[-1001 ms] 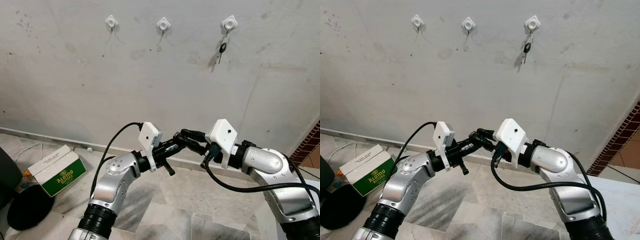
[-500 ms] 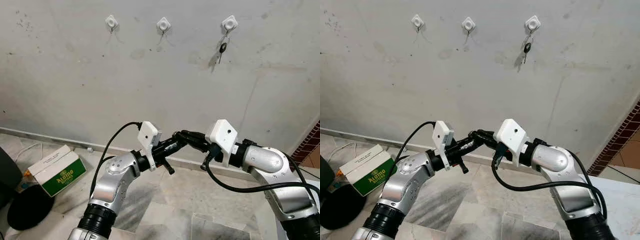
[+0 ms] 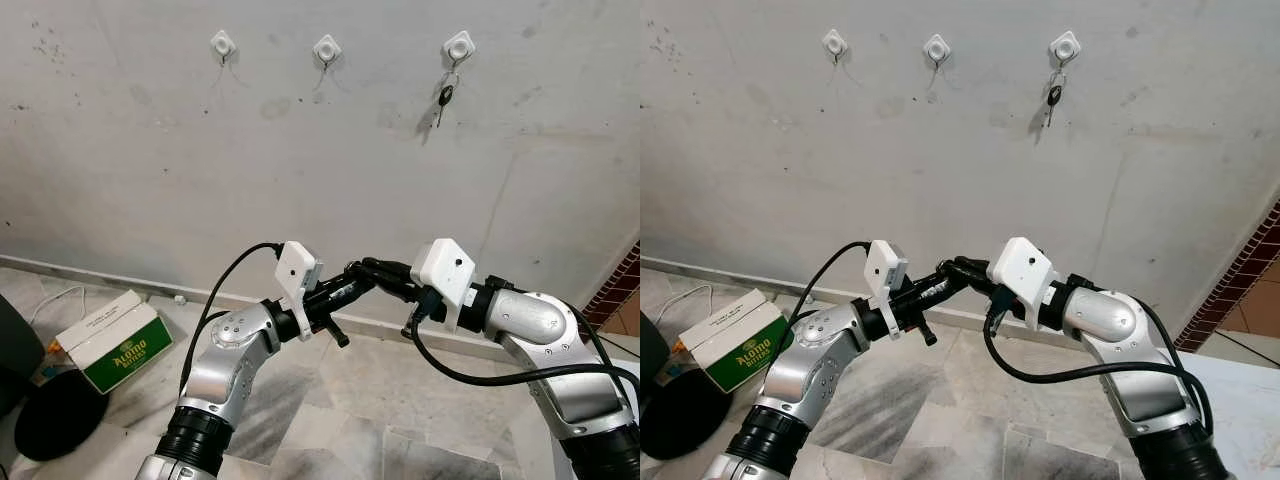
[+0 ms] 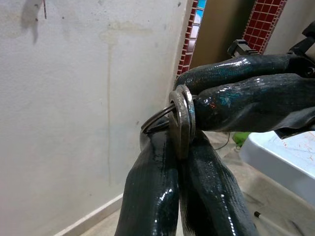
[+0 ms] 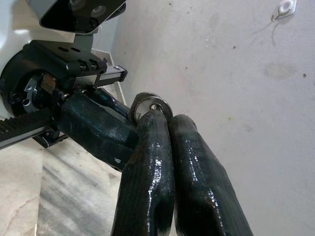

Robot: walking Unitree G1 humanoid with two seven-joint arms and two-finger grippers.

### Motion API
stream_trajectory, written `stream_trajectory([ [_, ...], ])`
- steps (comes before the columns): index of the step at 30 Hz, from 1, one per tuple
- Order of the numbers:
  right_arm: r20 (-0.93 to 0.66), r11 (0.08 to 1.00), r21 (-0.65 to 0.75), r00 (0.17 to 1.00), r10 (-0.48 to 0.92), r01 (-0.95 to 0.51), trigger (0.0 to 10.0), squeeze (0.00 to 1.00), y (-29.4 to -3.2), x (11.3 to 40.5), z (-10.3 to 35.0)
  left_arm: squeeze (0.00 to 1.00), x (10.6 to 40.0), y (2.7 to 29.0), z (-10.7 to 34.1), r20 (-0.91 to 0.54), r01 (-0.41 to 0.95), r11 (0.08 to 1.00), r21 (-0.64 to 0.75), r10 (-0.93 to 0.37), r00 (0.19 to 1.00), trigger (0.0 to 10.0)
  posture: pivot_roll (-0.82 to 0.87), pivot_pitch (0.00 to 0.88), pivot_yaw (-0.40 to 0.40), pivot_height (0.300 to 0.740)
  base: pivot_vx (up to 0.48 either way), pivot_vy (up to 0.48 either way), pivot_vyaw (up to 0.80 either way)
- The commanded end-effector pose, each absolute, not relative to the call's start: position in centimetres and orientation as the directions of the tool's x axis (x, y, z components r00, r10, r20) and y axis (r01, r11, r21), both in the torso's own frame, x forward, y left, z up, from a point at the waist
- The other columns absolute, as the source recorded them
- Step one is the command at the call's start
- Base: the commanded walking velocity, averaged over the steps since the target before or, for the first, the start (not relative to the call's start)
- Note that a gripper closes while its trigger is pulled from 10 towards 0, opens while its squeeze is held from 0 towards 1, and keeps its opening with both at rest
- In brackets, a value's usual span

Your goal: Hang keys on a hook

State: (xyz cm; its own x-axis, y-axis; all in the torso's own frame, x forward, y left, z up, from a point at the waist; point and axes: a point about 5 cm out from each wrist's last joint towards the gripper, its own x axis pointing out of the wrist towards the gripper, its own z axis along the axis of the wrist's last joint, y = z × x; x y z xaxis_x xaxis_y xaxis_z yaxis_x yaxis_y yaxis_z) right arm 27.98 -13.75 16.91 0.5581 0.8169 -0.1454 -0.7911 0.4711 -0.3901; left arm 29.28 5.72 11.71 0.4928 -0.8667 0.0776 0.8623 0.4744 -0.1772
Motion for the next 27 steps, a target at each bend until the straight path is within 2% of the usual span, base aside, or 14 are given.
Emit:
stream_trajectory([
  [1,-0.114,0.520,-0.426,0.614,0.781,-0.741,0.0,0.00,-14.44,28.85,18.00,0.00,29.12,5.84,11.69,0.061,0.872,0.467,-0.146,-0.875,0.479,0.2,-0.07,0.000,0.104,0.740,0.000,0.000,0.00],
  [2,-0.112,0.519,-0.426,0.613,0.782,-0.741,0.0,0.00,-14.39,28.85,17.98,0.00,29.10,5.81,11.66,0.057,0.871,0.472,-0.139,-0.874,0.483,10.0,-0.07,0.000,0.104,0.740,0.000,0.000,0.00],
  [18,-0.101,0.524,-0.432,0.617,0.781,-0.734,0.0,0.00,-14.36,28.85,18.03,0.00,28.96,5.60,11.44,0.048,0.871,0.467,-0.150,-0.877,0.478,10.0,-0.07,0.000,0.106,0.740,0.000,0.000,0.00],
  [19,-0.100,0.524,-0.432,0.617,0.781,-0.734,0.0,0.00,-14.36,28.86,18.04,0.33,28.98,5.61,11.47,0.051,0.870,0.469,-0.148,-0.875,0.481,10.0,-0.07,0.000,0.106,0.740,0.000,0.000,0.00],
  [20,-0.100,0.524,-0.432,0.616,0.781,-0.734,0.0,0.00,-14.35,28.86,18.04,1.00,28.98,5.60,11.46,0.052,0.870,0.469,-0.152,-0.875,0.481,10.0,-0.07,0.000,0.106,0.740,0.000,0.000,0.00],
  [27,-0.097,0.524,-0.429,0.615,0.783,-0.735,0.0,0.00,-14.31,28.87,18.07,1.00,28.93,5.58,11.43,0.053,0.870,0.467,-0.158,-0.876,0.480,10.0,-0.07,0.000,0.106,0.740,0.000,0.000,0.00],
])
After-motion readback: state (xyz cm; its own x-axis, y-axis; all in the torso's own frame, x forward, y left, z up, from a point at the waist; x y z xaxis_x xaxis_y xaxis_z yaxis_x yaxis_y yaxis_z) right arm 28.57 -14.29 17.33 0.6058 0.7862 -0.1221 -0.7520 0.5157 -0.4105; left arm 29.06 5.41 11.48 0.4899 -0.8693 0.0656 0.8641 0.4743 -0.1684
